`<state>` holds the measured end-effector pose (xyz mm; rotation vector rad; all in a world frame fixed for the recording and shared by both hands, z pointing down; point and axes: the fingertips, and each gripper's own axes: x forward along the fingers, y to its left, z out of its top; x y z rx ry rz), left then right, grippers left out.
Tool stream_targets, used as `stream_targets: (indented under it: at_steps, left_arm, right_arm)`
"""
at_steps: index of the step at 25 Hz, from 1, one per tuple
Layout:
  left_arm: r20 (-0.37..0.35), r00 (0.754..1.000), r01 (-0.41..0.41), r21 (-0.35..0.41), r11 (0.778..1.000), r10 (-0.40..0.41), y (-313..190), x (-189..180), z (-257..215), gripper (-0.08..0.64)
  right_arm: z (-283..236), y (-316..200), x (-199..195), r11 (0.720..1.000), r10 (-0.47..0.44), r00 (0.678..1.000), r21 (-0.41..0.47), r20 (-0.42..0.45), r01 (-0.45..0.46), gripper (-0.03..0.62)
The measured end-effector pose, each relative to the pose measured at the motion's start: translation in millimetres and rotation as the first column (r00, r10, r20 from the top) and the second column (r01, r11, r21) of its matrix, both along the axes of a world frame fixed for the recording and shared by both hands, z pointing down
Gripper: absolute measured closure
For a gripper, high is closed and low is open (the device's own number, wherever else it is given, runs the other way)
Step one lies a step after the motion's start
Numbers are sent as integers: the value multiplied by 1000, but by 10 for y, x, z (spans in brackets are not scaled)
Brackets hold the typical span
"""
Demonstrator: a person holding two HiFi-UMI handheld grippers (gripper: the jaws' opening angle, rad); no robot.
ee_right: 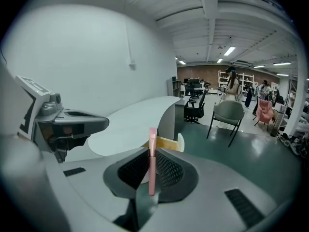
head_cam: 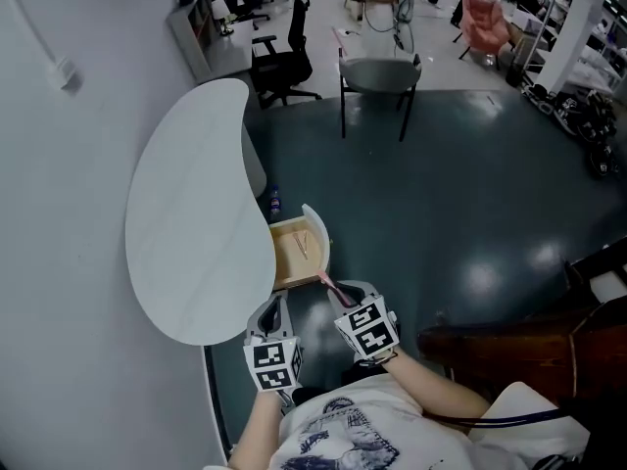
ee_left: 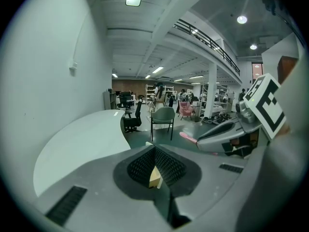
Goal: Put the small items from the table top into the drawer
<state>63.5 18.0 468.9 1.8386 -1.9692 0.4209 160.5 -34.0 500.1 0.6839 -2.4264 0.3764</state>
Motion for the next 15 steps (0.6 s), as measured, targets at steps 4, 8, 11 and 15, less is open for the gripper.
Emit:
stream_targets:
  at_steps: [4,8,11,15]
  left_arm:
    - [4,1000,1,-8,1000,-1,-123,234,50,537]
    - [14,1000,6,-16,1000,-6,-227,480,96,537]
    - [23,1000,10,-30,999,-9,-223,556,125,537]
    - [33,999,23,-65,998,-21,-238,526,167,537]
  right_arm:
    - [39,-124,235,1000,3,1000,-14,6,-3,534]
    - [102,-245,477,1000,8,1000,-28,17,-8,534]
    - [165,-252,535,999,4,1000,-44,25,-3,534]
    - [217,-294,522,997,0,999,-73,41,3,534]
